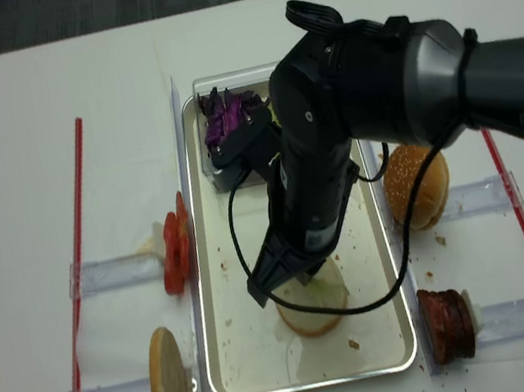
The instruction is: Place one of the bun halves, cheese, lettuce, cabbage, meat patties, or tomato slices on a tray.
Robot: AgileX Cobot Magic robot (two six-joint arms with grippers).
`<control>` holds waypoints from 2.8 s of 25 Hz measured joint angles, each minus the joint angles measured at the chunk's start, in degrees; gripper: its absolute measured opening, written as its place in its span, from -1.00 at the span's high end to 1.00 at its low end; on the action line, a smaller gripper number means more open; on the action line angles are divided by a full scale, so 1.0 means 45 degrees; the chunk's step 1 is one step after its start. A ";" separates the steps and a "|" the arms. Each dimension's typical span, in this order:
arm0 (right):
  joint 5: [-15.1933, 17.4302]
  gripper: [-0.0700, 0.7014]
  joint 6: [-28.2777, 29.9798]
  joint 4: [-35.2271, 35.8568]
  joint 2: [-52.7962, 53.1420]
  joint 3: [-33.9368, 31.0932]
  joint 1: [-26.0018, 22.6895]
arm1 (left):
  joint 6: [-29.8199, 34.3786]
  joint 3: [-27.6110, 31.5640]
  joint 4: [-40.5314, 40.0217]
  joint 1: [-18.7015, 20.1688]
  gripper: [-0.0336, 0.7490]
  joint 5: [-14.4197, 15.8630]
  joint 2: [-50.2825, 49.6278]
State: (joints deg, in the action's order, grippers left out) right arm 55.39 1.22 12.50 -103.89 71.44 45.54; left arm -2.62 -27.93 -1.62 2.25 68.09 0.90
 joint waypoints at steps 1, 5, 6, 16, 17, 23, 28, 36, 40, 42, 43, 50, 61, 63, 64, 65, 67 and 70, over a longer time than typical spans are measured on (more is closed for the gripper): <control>-0.0066 0.78 0.0033 0.0000 -0.0092 0.0000 0.0000 | 0.0000 0.0000 0.0000 0.0000 -0.14 0.0000 0.0000; -0.0265 0.78 0.0187 0.0081 -0.0395 0.0000 0.0000 | 0.0000 0.0000 0.0000 0.0000 -0.14 0.0000 0.0000; -0.0265 0.78 0.0222 0.0135 -0.0491 0.0000 0.0000 | 0.0000 0.0000 0.0000 0.0000 -0.14 0.0000 0.0000; -0.0533 0.78 0.0569 0.0161 -0.1035 0.0000 0.0000 | 0.0000 0.0000 0.0000 0.0000 -0.14 0.0000 0.0000; -0.0533 0.78 0.0602 0.0161 -0.1057 0.0000 0.0000 | 0.0000 0.0000 0.0000 0.0000 -0.14 0.0000 0.0000; -0.0554 0.78 0.0636 0.0115 -0.1140 0.0000 0.0000 | 0.0000 0.0000 0.0000 0.0000 -0.14 0.0000 0.0000; -0.0450 0.78 0.0636 0.0063 -0.1548 0.0000 0.0000 | 0.0000 0.0000 0.0000 0.0000 -0.14 0.0000 0.0000; -0.0411 0.71 0.0636 -0.0017 -0.1578 0.0000 0.0000 | 0.0000 0.0000 0.0000 0.0000 -0.14 0.0000 0.0000; -0.0285 0.17 0.0636 -0.0017 -0.1578 0.0000 0.0000 | 0.0000 0.0000 0.0000 0.0000 -0.14 0.0000 0.0000; -0.0210 -0.16 0.0578 -0.0017 -0.1578 0.0000 0.0000 | 0.0000 0.0000 0.0000 0.0000 -0.14 0.0000 0.0000; -0.0209 -0.32 0.0556 -0.0017 -0.1578 0.0000 0.0000 | 0.0000 0.0000 0.0000 0.0000 -0.14 0.0000 0.0000; -0.0052 -0.51 0.0382 -0.0017 -0.1578 0.0000 0.0000 | 0.0000 0.0000 0.0000 0.0000 -0.14 0.0000 0.0000; 0.1234 -0.50 -0.0121 -0.0017 -0.1578 0.0766 0.0000 | 0.0000 0.0000 0.0000 0.0000 -0.14 0.0000 0.0000; 0.1726 -0.49 -0.0121 -0.0017 -0.1578 0.1261 0.0000 | 0.0000 0.0000 0.0000 0.0000 -0.14 0.0000 0.0000; 0.1949 -0.48 -0.0142 -0.0017 -0.1578 0.1529 0.0000 | 0.0000 0.0000 0.0000 0.0000 -0.14 0.0000 0.0000; 0.2227 -0.48 -0.0142 -0.0017 -0.1578 0.1740 0.0000 | 0.0000 0.0000 0.0000 0.0000 -0.14 0.0000 0.0000; 0.2731 -0.47 -0.0142 -0.0017 -0.1578 0.2228 0.0000 | 0.0000 0.0000 0.0000 0.0000 -0.14 0.0000 0.0000; 0.3038 -0.46 -0.0146 -0.0017 -0.1578 0.2846 0.0000 | 0.0000 0.0000 0.0000 0.0000 -0.14 0.0000 0.0000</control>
State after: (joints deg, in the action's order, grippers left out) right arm 69.06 0.56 12.42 -111.00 84.25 45.54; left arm -2.62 -27.93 -1.62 2.25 68.09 0.90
